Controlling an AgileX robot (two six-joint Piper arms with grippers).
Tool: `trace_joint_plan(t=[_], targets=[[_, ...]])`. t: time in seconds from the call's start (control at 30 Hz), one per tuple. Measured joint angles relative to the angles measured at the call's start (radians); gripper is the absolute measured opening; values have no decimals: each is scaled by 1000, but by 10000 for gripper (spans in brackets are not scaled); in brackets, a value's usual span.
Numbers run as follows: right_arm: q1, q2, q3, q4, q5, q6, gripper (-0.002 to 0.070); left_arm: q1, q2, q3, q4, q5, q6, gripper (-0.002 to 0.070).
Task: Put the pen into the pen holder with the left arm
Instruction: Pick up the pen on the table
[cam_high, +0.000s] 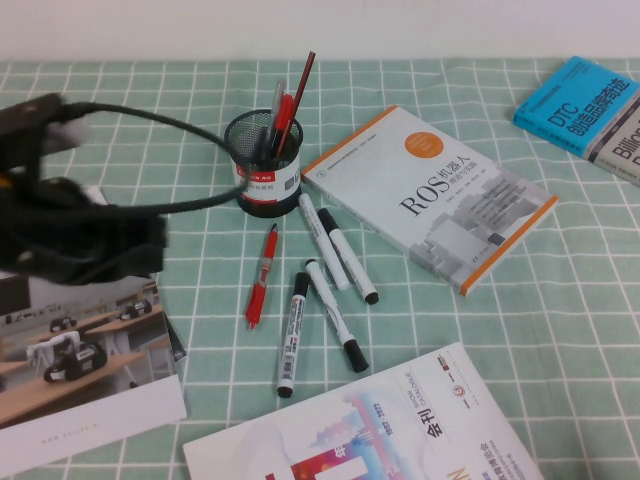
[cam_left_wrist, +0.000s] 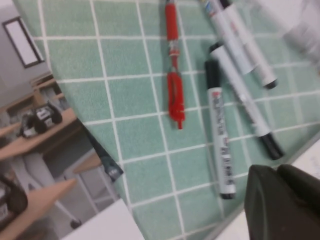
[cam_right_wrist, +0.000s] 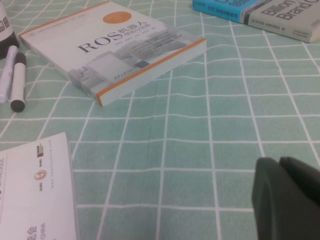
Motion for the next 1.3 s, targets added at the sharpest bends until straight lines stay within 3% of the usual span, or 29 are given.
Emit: trace_joint_plan(t=[0.2, 0.43, 0.67, 0.9, 1.0, 1.2, 1.3], targets=[[0, 0, 0, 0, 0, 0, -22, -145, 217, -185, 191, 29, -177, -1], [0, 0, 0, 0, 0, 0, -22, -264, 437, -395, 299, 113, -265, -1], [0, 0, 0, 0, 0, 0, -22, -318, 621, -603, 378, 244, -323, -1], [0, 0, 0, 0, 0, 0, -22, -325, 749, -735, 494, 355, -345, 7], [0, 0, 0, 0, 0, 0, -22, -323, 784, -766, 523, 376, -343, 70], [0, 0, 0, 0, 0, 0, -22, -315, 830, -790, 525, 377, -377, 311], [0, 0, 0, 0, 0, 0, -22, -313, 843, -790, 525, 376, -414, 349]])
